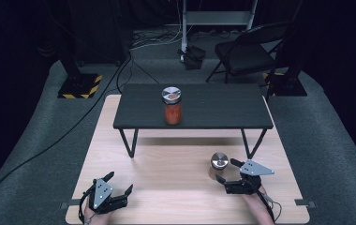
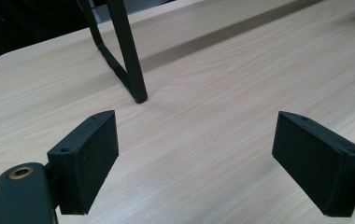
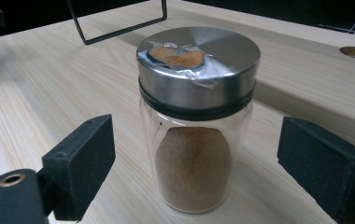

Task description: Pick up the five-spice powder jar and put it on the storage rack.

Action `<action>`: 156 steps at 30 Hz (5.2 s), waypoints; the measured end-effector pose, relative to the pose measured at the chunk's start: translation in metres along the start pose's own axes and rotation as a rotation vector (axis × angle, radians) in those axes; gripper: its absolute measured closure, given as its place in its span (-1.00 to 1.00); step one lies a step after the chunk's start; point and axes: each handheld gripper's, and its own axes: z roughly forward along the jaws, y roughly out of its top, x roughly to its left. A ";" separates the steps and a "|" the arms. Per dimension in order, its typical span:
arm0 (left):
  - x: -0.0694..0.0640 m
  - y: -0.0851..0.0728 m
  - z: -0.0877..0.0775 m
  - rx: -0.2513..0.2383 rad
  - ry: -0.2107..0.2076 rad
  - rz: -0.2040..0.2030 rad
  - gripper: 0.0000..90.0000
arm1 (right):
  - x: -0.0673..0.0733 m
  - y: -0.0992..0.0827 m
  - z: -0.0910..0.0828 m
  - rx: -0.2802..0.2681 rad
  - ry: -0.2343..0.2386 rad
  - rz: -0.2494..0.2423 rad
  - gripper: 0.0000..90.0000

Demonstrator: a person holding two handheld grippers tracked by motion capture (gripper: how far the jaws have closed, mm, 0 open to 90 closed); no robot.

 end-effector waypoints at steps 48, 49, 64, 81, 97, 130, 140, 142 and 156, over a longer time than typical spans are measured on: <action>0.002 0.001 0.001 0.005 -0.008 -0.007 -0.68 | 0.009 0.017 0.023 0.073 -0.037 -0.002 -0.33; 0.002 0.001 0.001 0.005 -0.008 -0.007 -0.68 | 0.009 0.017 0.023 0.073 -0.037 -0.002 -0.33; 0.001 0.001 0.001 0.005 -0.006 -0.006 -0.68 | 0.009 0.051 -0.009 0.054 -0.036 -0.030 -0.33; 0.002 0.001 0.001 0.007 -0.007 -0.005 -0.68 | 0.008 0.107 -0.028 0.035 -0.047 -0.069 -0.33; 0.002 0.001 0.001 0.008 -0.008 -0.004 -0.68 | 0.005 0.150 -0.037 0.028 -0.066 -0.069 -0.33; 0.003 0.002 0.001 0.009 -0.013 -0.006 -0.68 | -0.010 0.191 -0.045 -0.045 -0.073 -0.022 -0.33; 0.003 0.002 0.001 0.009 -0.014 -0.006 -0.68 | -0.013 0.202 -0.027 -0.053 -0.138 -0.011 -0.33; 0.004 0.002 0.001 0.009 -0.015 -0.009 -0.68 | -0.014 0.203 -0.022 -0.060 -0.151 0.001 -0.33; 0.004 0.001 0.001 0.007 -0.017 -0.010 -0.68 | -0.020 0.207 0.004 -0.047 -0.209 0.042 -0.33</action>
